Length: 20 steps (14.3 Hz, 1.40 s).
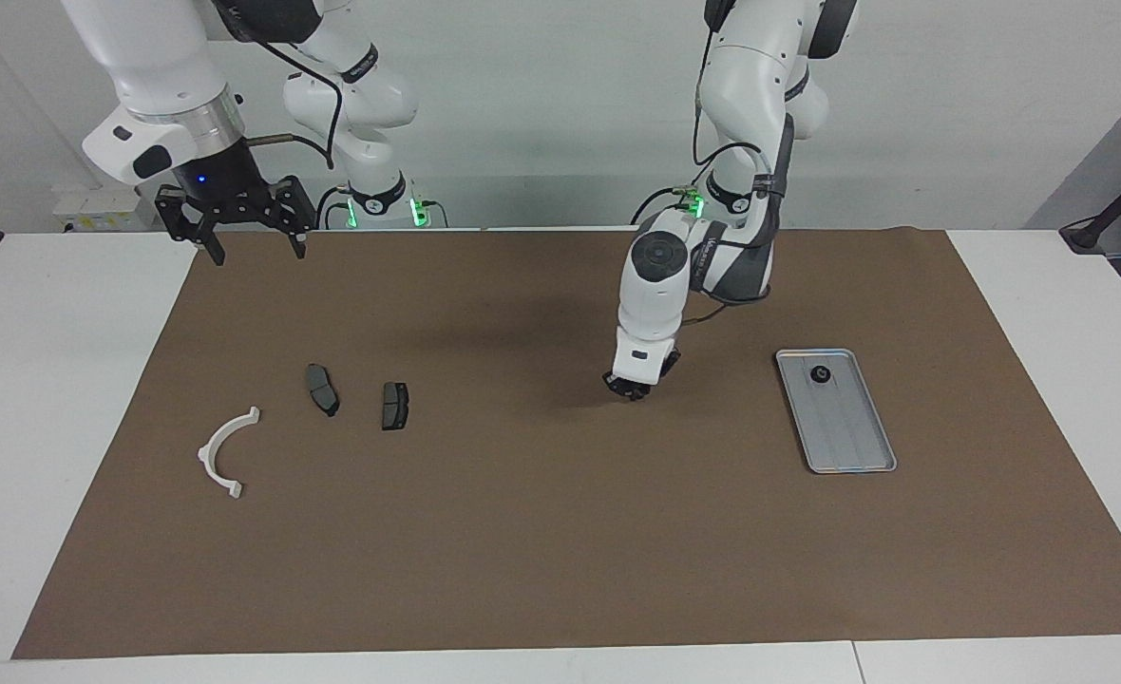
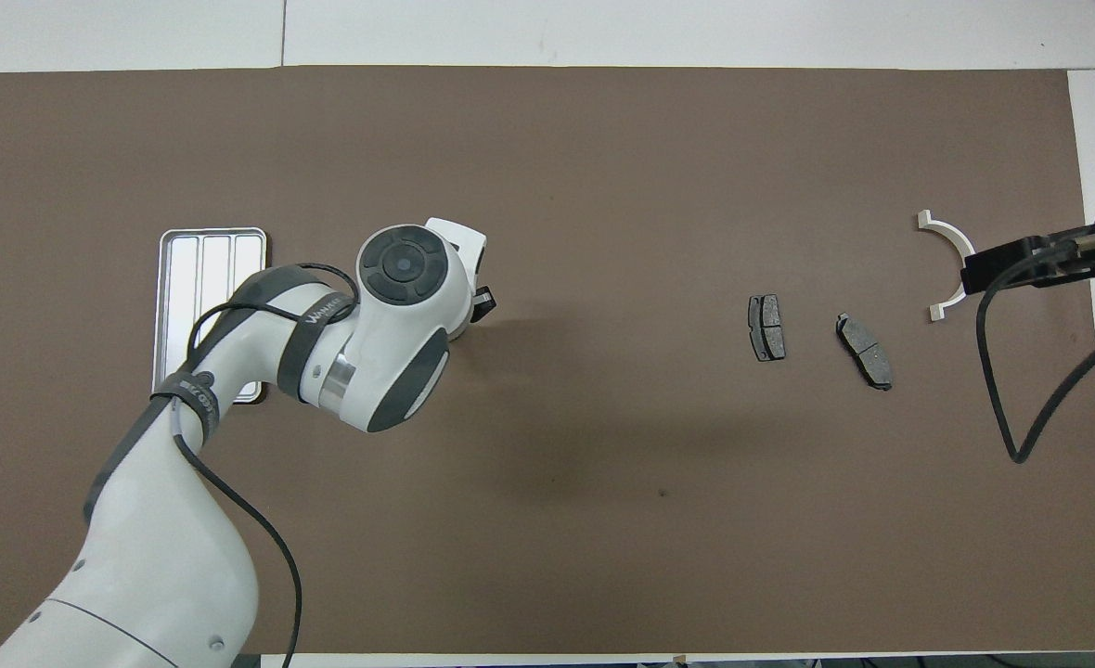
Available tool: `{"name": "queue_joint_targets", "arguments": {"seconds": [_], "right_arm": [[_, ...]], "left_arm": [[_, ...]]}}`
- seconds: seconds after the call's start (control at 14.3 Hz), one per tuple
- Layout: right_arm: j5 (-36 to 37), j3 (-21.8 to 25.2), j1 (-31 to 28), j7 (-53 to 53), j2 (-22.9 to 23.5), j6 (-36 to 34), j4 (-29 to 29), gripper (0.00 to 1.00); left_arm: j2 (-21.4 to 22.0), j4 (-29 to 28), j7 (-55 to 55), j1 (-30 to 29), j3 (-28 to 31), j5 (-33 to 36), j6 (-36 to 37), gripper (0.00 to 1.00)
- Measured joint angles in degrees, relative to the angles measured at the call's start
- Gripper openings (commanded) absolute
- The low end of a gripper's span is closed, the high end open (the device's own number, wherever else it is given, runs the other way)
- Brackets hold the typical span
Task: Pick bearing gear from pile to tray
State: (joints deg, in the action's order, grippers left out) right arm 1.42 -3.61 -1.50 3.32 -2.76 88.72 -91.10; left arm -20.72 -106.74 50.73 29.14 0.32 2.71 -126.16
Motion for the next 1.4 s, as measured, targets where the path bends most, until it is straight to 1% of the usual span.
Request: {"name": "queue_joint_targets", "arguments": {"seconds": [0.14,0.35,0.49,0.56,0.7,1.05,1.4], "right_arm": [[0.0,0.0,-0.7,0.0,-2.1,0.1,-2.9,1.00],[-0.1,-0.1,-0.8,0.0,-2.5,0.1,-3.5,1.00],[-0.6,-0.1,-0.8,0.0,-2.5,0.2,-3.5,1.00],[-1.2,-0.1,-0.8,-0.2,-2.5,0.2,-3.6,1.00],[-1.4,-0.1,-0.8,-0.7,-2.5,0.2,-3.6,1.00],[-1.5,-0.1,-0.8,-1.1,-2.5,0.2,-3.6,1.00],[-1.5,-0.1,-0.8,-1.1,-2.5,0.2,-3.6,1.00]], "left_arm": [[1.8,-0.6,-10.2,-6.9,0.3,0.1,0.9,0.00],[2.9,-1.6,-28.0,-18.2,0.4,0.1,0.8,0.00],[2.8,-1.8,-36.0,-23.3,0.4,0.1,0.7,0.00],[2.8,-2.0,-38.4,-24.8,0.3,0.1,0.7,0.00],[2.8,-2.5,-40.2,-26.3,0.2,0.1,0.2,0.00],[2.6,-5.5,-40.6,-27.6,0.1,0.0,-4.3,0.00],[2.4,-6.2,-40.6,-28.3,0.0,-0.8,-5.6,0.00]]}}
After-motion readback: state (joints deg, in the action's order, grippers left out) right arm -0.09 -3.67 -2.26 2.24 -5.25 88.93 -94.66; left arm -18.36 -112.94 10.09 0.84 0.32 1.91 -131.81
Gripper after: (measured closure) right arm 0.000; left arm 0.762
